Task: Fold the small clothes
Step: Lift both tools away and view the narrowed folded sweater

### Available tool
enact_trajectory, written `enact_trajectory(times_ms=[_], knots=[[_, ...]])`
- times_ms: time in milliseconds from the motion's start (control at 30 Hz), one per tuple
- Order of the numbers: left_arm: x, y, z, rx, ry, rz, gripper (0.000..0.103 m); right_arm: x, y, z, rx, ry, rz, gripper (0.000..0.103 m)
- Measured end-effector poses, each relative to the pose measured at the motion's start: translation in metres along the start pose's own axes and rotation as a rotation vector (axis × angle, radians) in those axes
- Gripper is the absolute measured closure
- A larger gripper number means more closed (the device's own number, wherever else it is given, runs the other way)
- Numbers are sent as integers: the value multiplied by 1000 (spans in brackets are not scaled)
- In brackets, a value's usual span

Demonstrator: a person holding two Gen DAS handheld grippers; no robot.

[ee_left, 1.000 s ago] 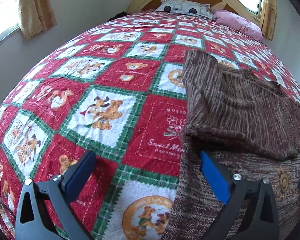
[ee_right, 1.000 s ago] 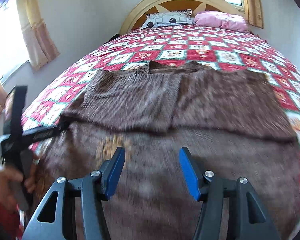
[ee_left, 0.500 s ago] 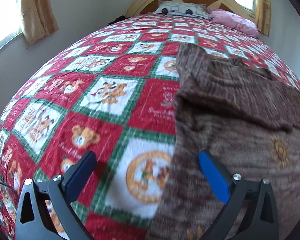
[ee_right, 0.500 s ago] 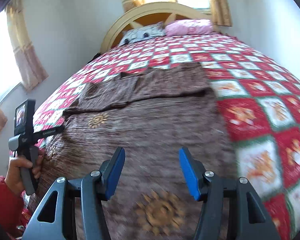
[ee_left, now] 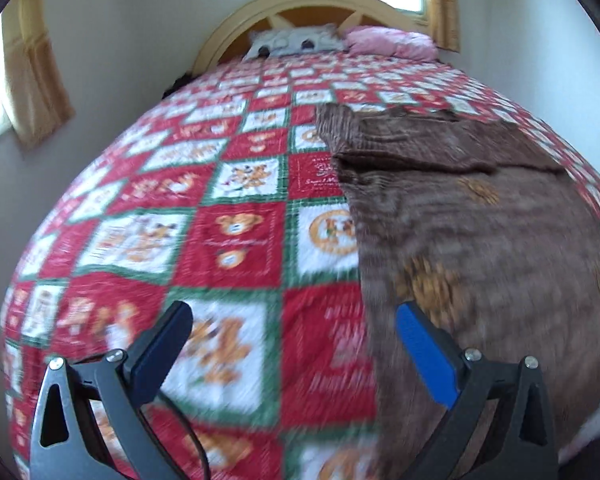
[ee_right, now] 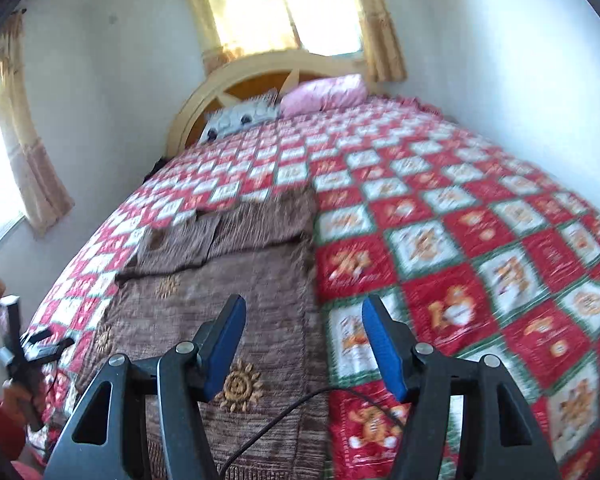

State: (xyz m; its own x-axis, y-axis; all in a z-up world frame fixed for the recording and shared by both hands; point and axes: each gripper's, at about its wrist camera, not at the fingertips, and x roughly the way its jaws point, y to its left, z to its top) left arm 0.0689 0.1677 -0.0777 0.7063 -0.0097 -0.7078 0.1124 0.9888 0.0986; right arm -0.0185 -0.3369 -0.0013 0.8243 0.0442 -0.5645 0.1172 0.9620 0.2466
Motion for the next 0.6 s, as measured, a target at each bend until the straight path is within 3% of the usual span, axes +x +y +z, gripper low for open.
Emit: enact_trajectory(times_ms=[100,200,267,300,400,467,600], knots=[[-24,15,-15,-20,-76,-10,0,-43,-7,20,66,-150,11,41],[-43,35,-32,-136,-157,-39,0,-92,-17,39,144,-309,31,41],[-48,48,-38,-231,-193,-46,0,-111,-22,46,203,-352,79,41],[-47,51,-38,-246,-194,-50,0,-122,-27,49,252,-368,147,41],[-48,53,-28,-220,-173,-30,0,-141,-37,54,354,-428,346,41],[-59,54,-24,-198,-219,-10,0,-155,-38,58,384,-463,440,41],[-89,59,-16,-118,-276,56,0,-177,-36,74,386,-444,540,22]])
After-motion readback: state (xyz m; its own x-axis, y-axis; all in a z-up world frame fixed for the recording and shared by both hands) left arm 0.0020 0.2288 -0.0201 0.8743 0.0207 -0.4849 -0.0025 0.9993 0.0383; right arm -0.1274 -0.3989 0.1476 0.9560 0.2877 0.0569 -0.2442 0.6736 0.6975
